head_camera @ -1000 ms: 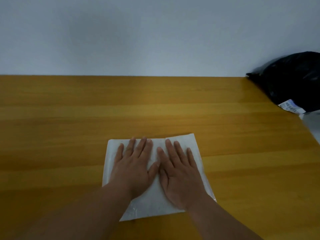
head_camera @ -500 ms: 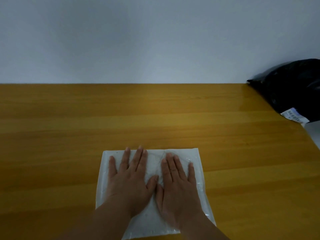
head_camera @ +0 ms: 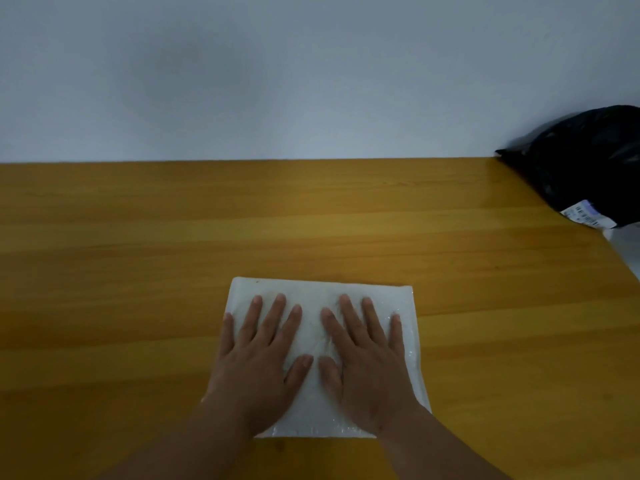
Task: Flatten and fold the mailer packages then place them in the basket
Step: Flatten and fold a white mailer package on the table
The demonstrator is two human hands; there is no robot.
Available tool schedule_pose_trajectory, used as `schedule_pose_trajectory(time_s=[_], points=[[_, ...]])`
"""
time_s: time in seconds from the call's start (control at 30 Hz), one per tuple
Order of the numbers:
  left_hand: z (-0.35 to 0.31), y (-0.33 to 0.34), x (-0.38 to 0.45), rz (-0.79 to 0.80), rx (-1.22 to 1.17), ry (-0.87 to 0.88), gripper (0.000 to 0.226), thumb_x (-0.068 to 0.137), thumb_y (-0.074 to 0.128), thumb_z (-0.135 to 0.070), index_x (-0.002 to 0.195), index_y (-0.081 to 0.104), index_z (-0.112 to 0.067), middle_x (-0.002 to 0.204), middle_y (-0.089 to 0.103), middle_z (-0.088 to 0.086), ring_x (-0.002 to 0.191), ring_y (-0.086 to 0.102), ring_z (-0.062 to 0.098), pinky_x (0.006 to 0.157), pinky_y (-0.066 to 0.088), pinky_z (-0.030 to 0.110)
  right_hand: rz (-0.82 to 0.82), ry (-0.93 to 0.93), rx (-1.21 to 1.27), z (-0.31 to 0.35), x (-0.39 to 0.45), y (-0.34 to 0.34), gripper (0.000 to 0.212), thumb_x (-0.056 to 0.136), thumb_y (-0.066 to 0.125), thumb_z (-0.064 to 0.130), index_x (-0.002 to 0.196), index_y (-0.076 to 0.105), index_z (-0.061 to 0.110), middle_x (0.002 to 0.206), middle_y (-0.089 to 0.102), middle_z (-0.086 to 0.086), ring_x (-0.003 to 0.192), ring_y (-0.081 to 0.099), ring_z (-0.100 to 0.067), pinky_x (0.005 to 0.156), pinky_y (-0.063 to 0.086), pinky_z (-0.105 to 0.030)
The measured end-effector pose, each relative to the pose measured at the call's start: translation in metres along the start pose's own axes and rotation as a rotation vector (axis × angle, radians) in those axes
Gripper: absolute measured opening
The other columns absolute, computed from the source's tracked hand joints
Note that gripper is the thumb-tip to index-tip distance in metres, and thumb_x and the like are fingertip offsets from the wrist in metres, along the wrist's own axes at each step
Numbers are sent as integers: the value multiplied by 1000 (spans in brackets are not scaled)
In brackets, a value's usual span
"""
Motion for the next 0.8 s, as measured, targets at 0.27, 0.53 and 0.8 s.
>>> schedule_pose_trajectory(time_s=[0.27, 0.53, 0.8], points=[[1, 14, 1, -41, 87, 23, 71, 96, 17, -66, 155, 20, -26, 163, 15, 2, 150, 8, 29, 113, 15, 57, -1, -9, -107, 3, -5, 11, 66, 97, 19, 64, 155, 23, 32, 164, 14, 3, 151, 6, -27, 112, 10, -62], [2, 15, 3, -16, 50, 18, 78, 88, -2, -74, 154, 4, -32, 163, -2, -3, 151, -6, 26, 117, 5, 58, 23, 11, -66, 4, -4, 8, 68, 94, 16, 66, 154, 23, 34, 164, 11, 6, 152, 1, -23, 116, 4, -60], [50, -11, -22, -165, -238, -265, 75, 95, 16, -63, 156, -2, -25, 164, -10, -7, 148, -19, 14, 121, -11, 43, 1, 383, 60, -52, -31, -6, 83, 82, -4, 62, 157, 1, 27, 164, -9, 2, 150, -13, -19, 122, -6, -45]])
Point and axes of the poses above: each hand's wrist, its own x-axis towards the middle knuckle, its own y-axis out of the palm, z = x × y, the point moved 9 cm from there along x, towards the middle knuckle
